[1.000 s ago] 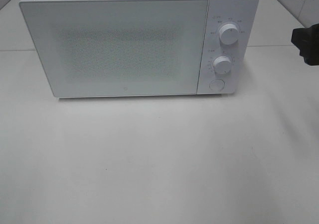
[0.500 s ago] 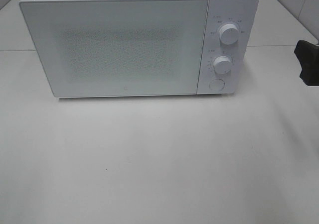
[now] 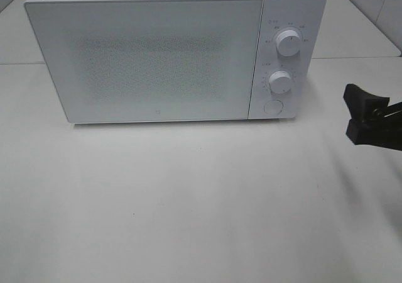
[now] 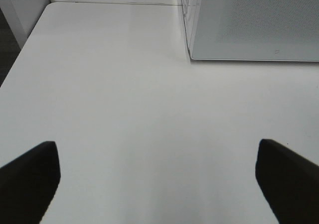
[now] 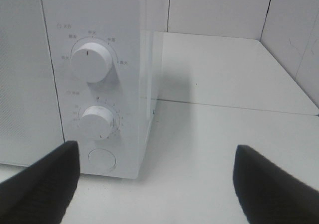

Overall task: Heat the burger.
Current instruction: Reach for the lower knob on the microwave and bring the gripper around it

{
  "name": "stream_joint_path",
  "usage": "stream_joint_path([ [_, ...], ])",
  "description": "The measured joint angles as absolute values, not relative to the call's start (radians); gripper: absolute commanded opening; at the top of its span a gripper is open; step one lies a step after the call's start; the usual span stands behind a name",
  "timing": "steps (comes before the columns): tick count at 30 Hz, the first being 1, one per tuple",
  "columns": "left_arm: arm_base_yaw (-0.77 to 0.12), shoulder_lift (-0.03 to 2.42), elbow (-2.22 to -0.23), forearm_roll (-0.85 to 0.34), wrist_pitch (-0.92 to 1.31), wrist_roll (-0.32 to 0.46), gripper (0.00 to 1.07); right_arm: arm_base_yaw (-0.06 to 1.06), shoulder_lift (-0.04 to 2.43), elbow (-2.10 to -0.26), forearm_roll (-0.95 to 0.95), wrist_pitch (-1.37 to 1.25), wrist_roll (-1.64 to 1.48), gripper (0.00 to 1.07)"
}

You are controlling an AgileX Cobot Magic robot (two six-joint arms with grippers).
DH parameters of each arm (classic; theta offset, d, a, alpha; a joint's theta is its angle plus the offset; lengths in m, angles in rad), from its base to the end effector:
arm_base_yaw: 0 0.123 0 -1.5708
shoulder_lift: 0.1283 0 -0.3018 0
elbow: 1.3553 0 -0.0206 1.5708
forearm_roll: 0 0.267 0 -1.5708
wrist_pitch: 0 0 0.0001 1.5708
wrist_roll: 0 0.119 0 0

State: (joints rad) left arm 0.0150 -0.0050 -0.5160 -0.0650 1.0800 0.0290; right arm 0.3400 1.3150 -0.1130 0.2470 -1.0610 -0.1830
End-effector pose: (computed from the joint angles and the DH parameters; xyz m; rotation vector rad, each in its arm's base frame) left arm 0.0138 -0.0066 0.2756 0.0189 2.0412 -0.0502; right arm 0.2099 0.0473 0.1838 -0.1629 1.6283 0.0380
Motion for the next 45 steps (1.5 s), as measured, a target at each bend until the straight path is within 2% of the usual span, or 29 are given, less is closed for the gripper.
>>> stream_joint_path([
  [1,0.015,-0.005,-0.516,-0.065,1.08,0.029,1.0,0.411,1.349,-0.113,0.332,-1.095,-0.234,0.76],
  [3,0.015,-0.005,-0.516,-0.065,1.08,0.029,1.0,0.439,1.361,-0.113,0.369,-1.119,-0.256,0.76],
  [4,0.015,-0.005,-0.516,-0.065,1.08,0.029,1.0,0.499,1.388,-0.113,0.427,-1.167,-0.285,0.76],
  [6,0.015,-0.005,-0.516,-0.065,1.08,0.029,1.0,0.53,1.403,-0.113,0.458,-1.183,-0.296,0.76],
  [8,0.015,-0.005,-0.516,-0.065,1.08,0.029,1.0,0.618,1.447,-0.114,0.547,-1.198,-0.302,0.76],
  [17,0.015,-0.005,-0.516,-0.065,1.08,0.029,1.0,0.797,1.561,-0.2,0.772,-1.199,-0.315,0.76],
  [25,0.015,-0.005,-0.516,-0.065,1.08,0.029,1.0,0.816,1.616,-0.275,0.779,-1.202,-0.316,0.84],
  [40,0.015,-0.005,-0.516,-0.065,1.08,0.029,1.0,0.815,1.625,-0.327,0.787,-1.205,-0.315,0.81],
  [45,0.015,-0.005,-0.516,-0.065,1.08,0.029,1.0,0.779,1.627,-0.343,0.791,-1.206,-0.315,0.8],
])
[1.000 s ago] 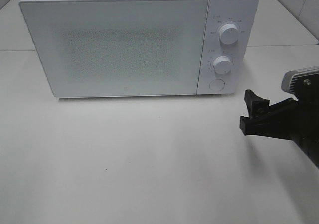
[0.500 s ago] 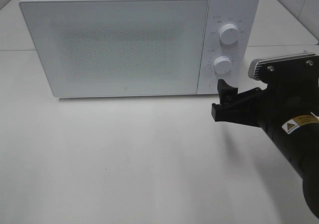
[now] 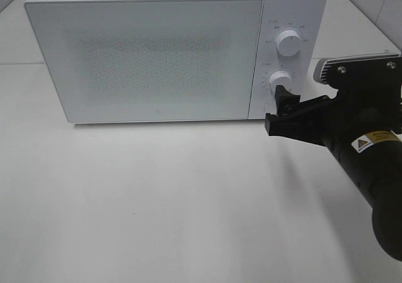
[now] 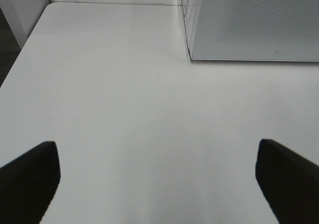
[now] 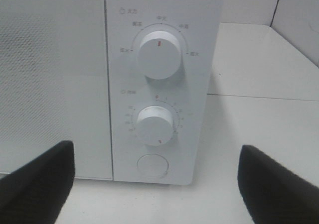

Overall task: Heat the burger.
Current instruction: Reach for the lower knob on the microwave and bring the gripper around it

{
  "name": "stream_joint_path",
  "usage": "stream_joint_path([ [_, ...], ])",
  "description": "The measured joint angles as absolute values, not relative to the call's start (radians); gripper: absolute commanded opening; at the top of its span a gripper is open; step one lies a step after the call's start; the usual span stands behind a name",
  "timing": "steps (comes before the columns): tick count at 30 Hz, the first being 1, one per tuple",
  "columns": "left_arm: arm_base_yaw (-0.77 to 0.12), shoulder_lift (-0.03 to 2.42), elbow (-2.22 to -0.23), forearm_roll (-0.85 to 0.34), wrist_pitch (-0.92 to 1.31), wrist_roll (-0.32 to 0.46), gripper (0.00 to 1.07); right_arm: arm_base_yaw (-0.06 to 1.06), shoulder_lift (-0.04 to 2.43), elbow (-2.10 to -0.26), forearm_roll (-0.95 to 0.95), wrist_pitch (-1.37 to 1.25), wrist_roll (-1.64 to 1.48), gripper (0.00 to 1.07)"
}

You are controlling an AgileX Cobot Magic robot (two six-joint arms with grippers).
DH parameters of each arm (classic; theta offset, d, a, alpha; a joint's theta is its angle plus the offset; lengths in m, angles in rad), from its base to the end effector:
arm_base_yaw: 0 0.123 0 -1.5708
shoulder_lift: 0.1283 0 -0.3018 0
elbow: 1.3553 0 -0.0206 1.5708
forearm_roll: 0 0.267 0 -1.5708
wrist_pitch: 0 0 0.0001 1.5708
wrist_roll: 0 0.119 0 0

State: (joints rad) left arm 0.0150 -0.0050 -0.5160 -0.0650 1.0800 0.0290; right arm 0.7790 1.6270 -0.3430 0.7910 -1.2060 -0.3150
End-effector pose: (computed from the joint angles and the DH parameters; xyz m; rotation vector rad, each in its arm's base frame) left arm 0.0138 -0.0066 0.2756 0.0189 2.0412 -0.0502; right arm 0.2408 0.1267 0.1676 -0.0829 1.6610 -0.0018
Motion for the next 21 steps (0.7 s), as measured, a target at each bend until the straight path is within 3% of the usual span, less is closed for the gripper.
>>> stream_joint_path([
  [4,0.015,-0.005,-0.516,-0.065,1.08,0.029,1.0,0.728,1.655,-0.355,0.769,-1.206,-0.308,0.8],
  [21,0.015,-0.005,-0.516,-0.065,1.08,0.029,1.0,0.705,1.815,-0.452,0.729,-1.206,-0.296,0.77],
])
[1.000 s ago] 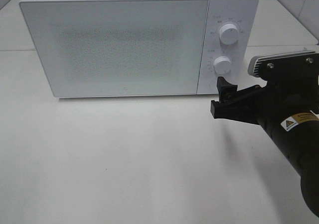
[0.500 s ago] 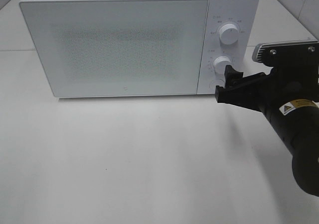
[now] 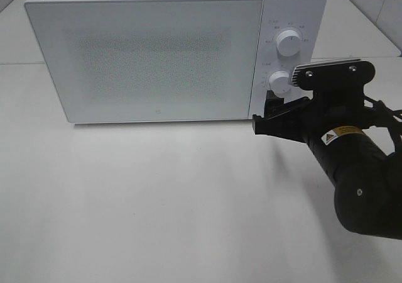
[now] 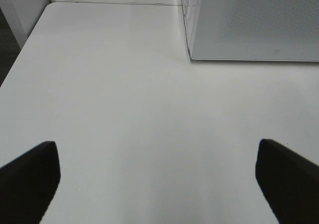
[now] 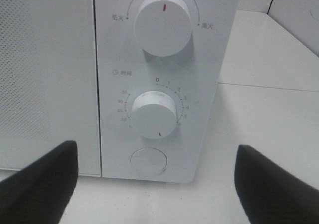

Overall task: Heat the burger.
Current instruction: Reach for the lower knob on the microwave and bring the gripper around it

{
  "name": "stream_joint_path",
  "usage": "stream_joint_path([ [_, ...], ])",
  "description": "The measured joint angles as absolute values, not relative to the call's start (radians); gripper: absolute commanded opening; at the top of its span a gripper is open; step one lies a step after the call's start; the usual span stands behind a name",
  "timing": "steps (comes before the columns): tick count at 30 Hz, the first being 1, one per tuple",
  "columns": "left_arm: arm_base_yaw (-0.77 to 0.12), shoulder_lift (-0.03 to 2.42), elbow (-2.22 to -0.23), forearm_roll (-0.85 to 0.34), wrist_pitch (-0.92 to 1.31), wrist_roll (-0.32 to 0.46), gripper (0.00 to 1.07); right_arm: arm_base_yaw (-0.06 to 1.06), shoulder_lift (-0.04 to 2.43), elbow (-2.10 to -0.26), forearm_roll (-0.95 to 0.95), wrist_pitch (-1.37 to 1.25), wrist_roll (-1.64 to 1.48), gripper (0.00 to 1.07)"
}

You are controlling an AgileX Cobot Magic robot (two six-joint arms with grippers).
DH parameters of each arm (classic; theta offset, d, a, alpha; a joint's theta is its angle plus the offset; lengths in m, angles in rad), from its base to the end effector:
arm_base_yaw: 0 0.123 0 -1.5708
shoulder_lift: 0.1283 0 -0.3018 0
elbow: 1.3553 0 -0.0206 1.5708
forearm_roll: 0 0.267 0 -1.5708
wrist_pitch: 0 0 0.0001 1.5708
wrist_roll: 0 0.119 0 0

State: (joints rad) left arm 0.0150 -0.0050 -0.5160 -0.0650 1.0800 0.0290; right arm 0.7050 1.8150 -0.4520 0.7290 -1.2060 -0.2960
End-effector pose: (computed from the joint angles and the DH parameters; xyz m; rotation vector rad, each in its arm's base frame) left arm 0.0138 -0.0066 0.2756 0.0189 2.0412 -0.0502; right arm 0.2756 0.1373 0.1380 -0.1066 1.7070 -0.0548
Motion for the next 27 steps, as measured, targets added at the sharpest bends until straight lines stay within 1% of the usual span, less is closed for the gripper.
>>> stream_joint_path([
  [11,0.015,-0.005,-0.516,-0.065,1.08,0.029,1.0,0.683,1.891,-0.526,0.709,-1.206,-0.294,0.76],
  [20,0.015,-0.005,-0.516,-0.065,1.08,0.029,1.0,0.613,1.919,-0.588,0.647,-1.206,-0.293,0.76],
  [27,0.015,-0.005,-0.516,-0.065,1.08,0.029,1.0,0.594,1.93,-0.619,0.63,-1.208,-0.293,0.76],
])
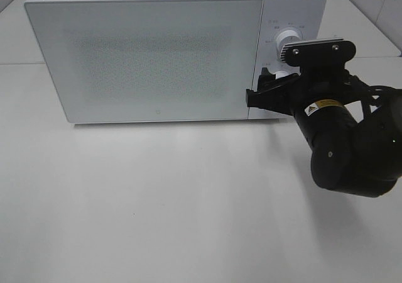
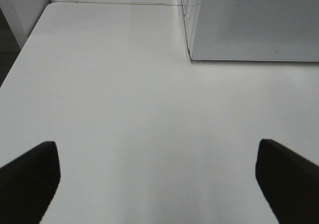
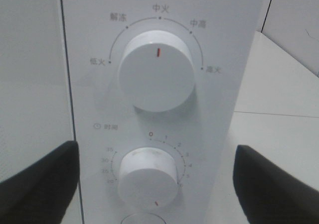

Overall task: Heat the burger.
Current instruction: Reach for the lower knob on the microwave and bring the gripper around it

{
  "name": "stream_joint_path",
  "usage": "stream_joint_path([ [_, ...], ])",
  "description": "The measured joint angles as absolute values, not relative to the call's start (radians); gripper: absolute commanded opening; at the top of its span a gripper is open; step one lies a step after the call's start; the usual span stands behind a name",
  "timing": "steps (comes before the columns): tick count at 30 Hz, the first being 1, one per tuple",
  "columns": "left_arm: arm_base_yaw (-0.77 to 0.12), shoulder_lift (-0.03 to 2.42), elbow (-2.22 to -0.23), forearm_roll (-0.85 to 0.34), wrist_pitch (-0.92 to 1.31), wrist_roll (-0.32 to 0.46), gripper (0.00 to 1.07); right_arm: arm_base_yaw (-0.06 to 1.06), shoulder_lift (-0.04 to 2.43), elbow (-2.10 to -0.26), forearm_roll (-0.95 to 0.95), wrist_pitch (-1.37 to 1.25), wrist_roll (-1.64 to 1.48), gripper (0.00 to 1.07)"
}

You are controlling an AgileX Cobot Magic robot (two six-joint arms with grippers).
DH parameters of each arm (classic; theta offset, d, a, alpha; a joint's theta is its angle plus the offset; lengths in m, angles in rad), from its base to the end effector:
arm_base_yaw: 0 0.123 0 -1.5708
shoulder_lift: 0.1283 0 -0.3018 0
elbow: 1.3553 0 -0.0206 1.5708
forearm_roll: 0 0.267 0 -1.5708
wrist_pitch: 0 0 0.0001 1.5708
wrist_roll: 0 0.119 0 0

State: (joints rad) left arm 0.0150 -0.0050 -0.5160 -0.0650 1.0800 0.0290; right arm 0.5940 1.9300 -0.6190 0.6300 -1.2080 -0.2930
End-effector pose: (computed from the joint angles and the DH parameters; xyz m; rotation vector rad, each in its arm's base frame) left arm 0.0138 -0.0066 0.2756 0.0189 2.0412 -0.0502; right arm 0.3271 0.1418 0.1363 -0.0819 1.6460 -0.0625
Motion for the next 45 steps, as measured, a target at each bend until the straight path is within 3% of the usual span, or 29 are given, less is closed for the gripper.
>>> stream_joint_path([
  [29,0.015,-0.005,-0.516,-0.065,1.08,0.029,1.0,0.548,2.08,-0.733,0.585,-1.192,-0.262,0.75],
  [35,0.015,-0.005,-0.516,-0.065,1.08,0.029,1.0,0.547,2.081,-0.734,0.587,-1.181,-0.262,0.6],
  [36,0.015,-0.005,-0.516,-0.065,1.08,0.029,1.0,0.547,2.081,-0.735,0.587,-1.175,-0.262,0.51],
  [37,0.015,-0.005,-0.516,-0.065,1.08,0.029,1.0,0.547,2.081,-0.735,0.587,-1.175,-0.262,0.51],
  [41,0.015,-0.005,-0.516,-0.065,1.08,0.029,1.0,0.546,2.081,-0.736,0.597,-1.173,-0.262,0.28],
  [45,0.015,-0.005,-0.516,-0.065,1.08,0.029,1.0,0.546,2.081,-0.736,0.597,-1.171,-0.262,0.18],
])
